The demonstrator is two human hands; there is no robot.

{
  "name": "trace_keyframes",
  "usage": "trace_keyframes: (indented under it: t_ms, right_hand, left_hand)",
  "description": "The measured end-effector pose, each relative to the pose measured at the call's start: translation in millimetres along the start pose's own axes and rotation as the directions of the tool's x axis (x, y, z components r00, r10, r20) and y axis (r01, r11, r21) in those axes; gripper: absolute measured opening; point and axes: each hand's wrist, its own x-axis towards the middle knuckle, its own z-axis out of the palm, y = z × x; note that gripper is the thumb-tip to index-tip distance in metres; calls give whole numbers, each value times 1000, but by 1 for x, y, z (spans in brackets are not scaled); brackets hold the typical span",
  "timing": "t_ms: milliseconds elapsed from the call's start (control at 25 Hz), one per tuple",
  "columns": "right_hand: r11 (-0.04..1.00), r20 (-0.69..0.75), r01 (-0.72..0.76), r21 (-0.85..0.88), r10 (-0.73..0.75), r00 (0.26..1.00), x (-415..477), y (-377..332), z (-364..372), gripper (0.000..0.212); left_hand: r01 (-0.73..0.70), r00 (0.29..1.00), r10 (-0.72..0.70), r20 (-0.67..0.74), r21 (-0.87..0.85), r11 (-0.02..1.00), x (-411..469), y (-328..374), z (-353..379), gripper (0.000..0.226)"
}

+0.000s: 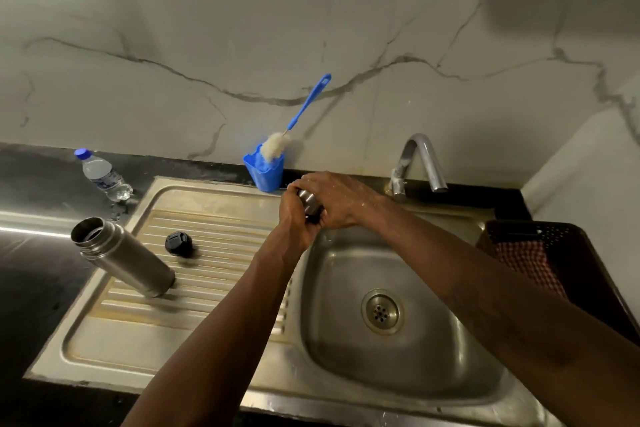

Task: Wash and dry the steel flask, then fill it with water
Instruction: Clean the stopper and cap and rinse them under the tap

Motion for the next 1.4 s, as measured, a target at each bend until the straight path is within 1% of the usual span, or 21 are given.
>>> trace_keyframes:
  t_ms: [80, 160, 240, 280, 360, 440, 480, 560, 640, 680, 760, 880, 920, 1040, 1120, 1200, 1240, 1280, 1320, 1360, 1400]
  right_hand:
    - [997, -4, -66, 39, 66, 998, -18, 10, 11, 91]
    - [982, 14, -187, -40, 188, 982, -40, 24, 25, 105]
    - [948, 34, -311, -73, 314, 949, -59, 41, 41, 108]
    - [930, 40, -367, -32, 368, 929, -67, 50, 46, 104]
    - [855, 51, -500, 138, 499, 865, -78, 72, 55, 93]
    - [750, 48, -597, 285, 611, 790, -88, 92, 59, 88]
    - [708, 51, -628, 325, 649, 759, -92, 101, 61, 83]
    - [636, 64, -670, 382, 705, 706, -106, 119, 65, 64]
    - [587, 96, -705, 398, 737, 669, -119, 131, 70, 46]
    - [577, 103, -712, 399, 744, 660, -125, 135, 71, 45]
    - [567, 94, -716, 407, 753, 651, -130, 144, 74, 46]
    - [531, 73, -685, 498, 762, 643, -127, 148, 78, 53]
    - [514, 64, -671, 534, 767, 639, -125, 149, 79, 54]
    - [466, 62, -637, 614, 776, 627, -120, 147, 86, 45]
    - [425, 85, -625, 655, 780, 620, -118, 144, 86, 40]
    - [354, 120, -605, 713, 789, 603, -116, 141, 85, 38]
    - [292, 153, -583, 758, 790, 594, -115, 140, 84, 33]
    - [201, 189, -544, 815, 795, 577, -112, 139, 84, 24]
    - [89, 229, -503, 860, 813, 535, -110, 136, 84, 20]
    - [-26, 271, -467, 884, 841, 468, -108, 132, 83, 26]
    - [-107, 298, -450, 886, 876, 378, -107, 127, 81, 37]
  left_hand:
    - [49, 999, -50, 12, 62, 997, -2, -16, 6, 53]
    - [92, 993, -103, 49, 190, 977, -4, -35, 16, 63]
    - [83, 994, -105, 40, 372, 925, -5, -52, 33, 60]
    - [71, 996, -90, 18, 464, 883, -3, -60, 42, 56]
    - [-21, 999, 34, -6, 670, 742, 3, -74, 61, 49]
    - [-186, 967, 243, 74, 857, 480, 10, -86, 76, 48]
    - [-256, 940, 308, 145, 897, 361, 13, -93, 85, 47]
    - [-352, 896, 362, 256, 907, 232, 24, -109, 105, 44]
    - [-365, 888, 365, 280, 912, 189, 32, -119, 121, 45]
    - [-355, 888, 371, 270, 917, 183, 36, -122, 127, 43]
    - [-335, 875, 420, 241, 927, 167, 44, -126, 134, 36]
    - [-375, 826, 490, 279, 921, 106, 50, -130, 132, 35]
    - [-377, 814, 510, 277, 921, 102, 53, -132, 131, 38]
    - [-327, 836, 503, 220, 935, 135, 64, -135, 129, 43]
    - [-317, 852, 490, 185, 927, 201, 66, -136, 128, 44]
    - [-304, 889, 435, 144, 895, 325, 64, -135, 126, 42]
    - [-232, 936, 345, 73, 864, 448, 61, -136, 126, 40]
    - [-104, 983, 184, -7, 804, 586, 57, -139, 125, 40]
    - [62, 998, -37, -50, 713, 699, 47, -144, 124, 40]
    - [194, 972, -233, -17, 617, 763, 37, -150, 122, 39]
    - [258, 945, -325, 30, 540, 801, 24, -157, 120, 36]
